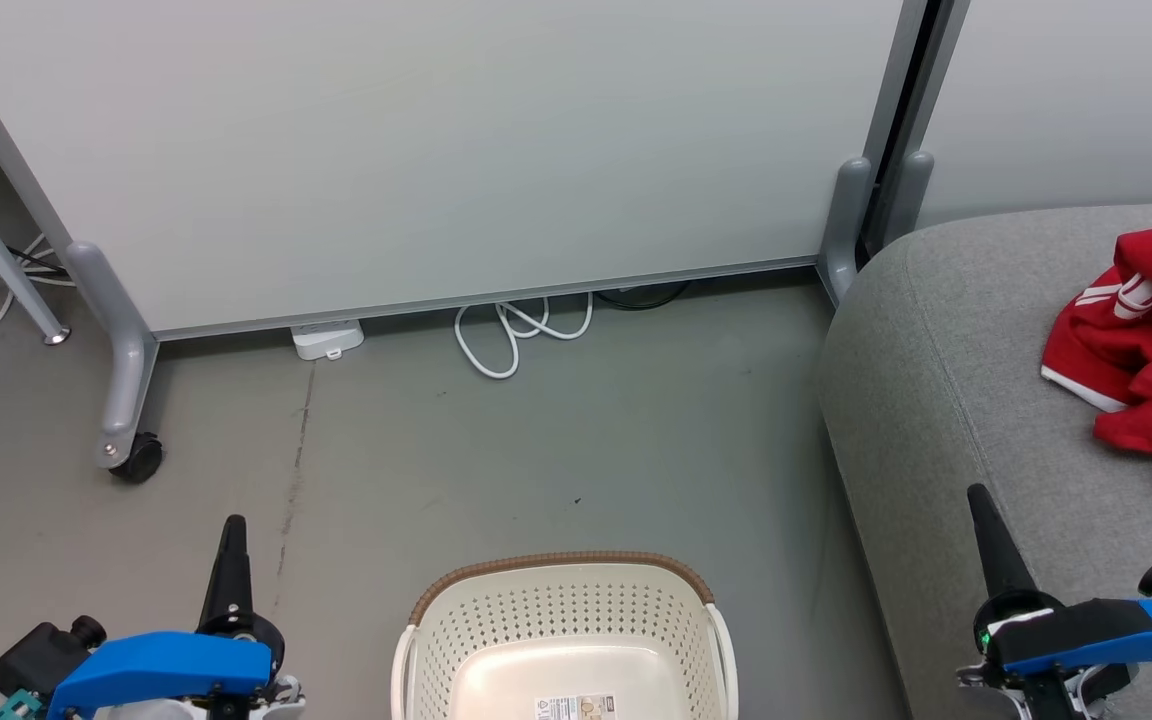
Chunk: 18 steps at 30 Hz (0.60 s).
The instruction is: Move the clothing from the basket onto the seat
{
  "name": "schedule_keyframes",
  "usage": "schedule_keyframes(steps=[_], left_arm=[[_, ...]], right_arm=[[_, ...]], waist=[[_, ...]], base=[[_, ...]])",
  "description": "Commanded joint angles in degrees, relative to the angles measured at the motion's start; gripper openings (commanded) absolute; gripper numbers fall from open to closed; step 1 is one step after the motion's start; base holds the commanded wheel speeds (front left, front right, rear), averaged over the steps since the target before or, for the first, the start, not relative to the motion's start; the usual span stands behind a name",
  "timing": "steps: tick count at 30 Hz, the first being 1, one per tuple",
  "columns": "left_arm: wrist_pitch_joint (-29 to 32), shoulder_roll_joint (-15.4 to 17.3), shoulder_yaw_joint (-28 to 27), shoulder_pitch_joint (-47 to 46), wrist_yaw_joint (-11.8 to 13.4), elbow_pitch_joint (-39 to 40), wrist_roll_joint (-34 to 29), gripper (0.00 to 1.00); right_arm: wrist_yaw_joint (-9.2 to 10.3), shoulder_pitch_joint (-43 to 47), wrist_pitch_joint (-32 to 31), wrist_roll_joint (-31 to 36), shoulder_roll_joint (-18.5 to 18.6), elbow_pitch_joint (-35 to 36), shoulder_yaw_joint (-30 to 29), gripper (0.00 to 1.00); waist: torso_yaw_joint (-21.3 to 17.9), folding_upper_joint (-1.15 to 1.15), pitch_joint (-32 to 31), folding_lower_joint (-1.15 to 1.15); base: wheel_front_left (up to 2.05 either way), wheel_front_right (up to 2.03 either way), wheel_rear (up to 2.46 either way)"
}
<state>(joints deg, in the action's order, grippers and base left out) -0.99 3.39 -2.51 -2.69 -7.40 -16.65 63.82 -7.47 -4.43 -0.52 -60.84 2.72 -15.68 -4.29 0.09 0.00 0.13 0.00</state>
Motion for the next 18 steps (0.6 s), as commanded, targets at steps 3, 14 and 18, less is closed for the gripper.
schedule_keyframes(steps=[3, 14, 18], left_arm=[[0.68, 0.13, -0.52, -1.68, -0.08, 0.87, 2.55, 0.0], [2.3, -0.01, -1.42, -2.15, -0.1, 1.31, 8.49, 0.0], [2.83, -0.06, -1.7, -2.39, -0.1, 1.46, 10.52, 0.0]], right_arm=[[-0.03, -1.5, -0.63, -2.95, 0.2, 0.81, -0.35, 0.0], [-0.03, -1.68, -1.9, -9.49, 0.21, 1.06, -0.79, 0.0], [-0.03, -1.62, -2.35, -11.77, 0.22, 1.12, -0.95, 0.0]], waist=[[0.0, 0.0, 0.0, 0.0], [-0.02, 0.0, 0.01, 0.0], [-0.03, 0.0, 0.01, 0.0]], base=[[0.0, 0.0, 0.0], [0.0, 0.0, 0.0], [0.0, 0.0, 0.0]])
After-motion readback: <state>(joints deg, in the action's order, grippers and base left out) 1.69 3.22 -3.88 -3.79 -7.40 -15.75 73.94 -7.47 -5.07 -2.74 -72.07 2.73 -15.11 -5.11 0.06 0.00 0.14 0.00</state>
